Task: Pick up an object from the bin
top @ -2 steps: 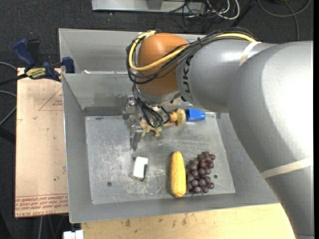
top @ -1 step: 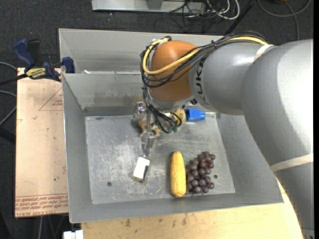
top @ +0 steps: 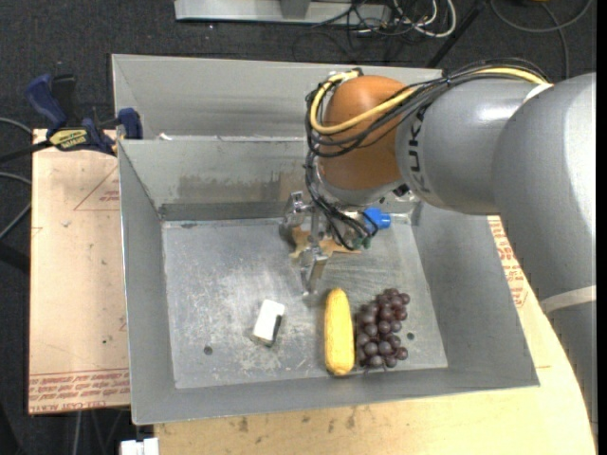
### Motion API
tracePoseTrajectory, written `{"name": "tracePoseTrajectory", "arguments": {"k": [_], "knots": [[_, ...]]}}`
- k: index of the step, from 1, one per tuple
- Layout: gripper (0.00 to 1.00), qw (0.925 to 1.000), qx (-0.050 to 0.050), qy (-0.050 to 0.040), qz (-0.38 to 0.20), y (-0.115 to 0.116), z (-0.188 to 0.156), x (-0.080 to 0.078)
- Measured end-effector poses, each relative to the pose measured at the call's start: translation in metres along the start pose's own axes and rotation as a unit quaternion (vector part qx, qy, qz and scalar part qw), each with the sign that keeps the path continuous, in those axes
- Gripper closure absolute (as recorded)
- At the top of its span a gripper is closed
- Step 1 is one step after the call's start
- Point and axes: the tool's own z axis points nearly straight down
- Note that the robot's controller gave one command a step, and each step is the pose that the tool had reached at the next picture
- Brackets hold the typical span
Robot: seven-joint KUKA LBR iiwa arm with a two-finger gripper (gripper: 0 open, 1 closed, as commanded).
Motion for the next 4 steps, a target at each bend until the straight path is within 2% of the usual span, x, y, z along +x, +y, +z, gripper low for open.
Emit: {"name": "tracePoseTrajectory", "arguments": {"k": [1, 2, 3, 4], "knots": [[0.0, 0.9982, -0.001, -0.0001, -0.06, 0.0, -0.022, -0.013], [0.0, 0.9999, -0.002, -0.0005, -0.016, -0.04, -0.026, -0.001], [1.0, 0.9898, 0.0, -0.0021, -0.142, -0.063, 0.005, 0.007], [1.0, 0.9898, -0.001, -0.0021, -0.142, -0.063, 0.005, 0.007]]}}
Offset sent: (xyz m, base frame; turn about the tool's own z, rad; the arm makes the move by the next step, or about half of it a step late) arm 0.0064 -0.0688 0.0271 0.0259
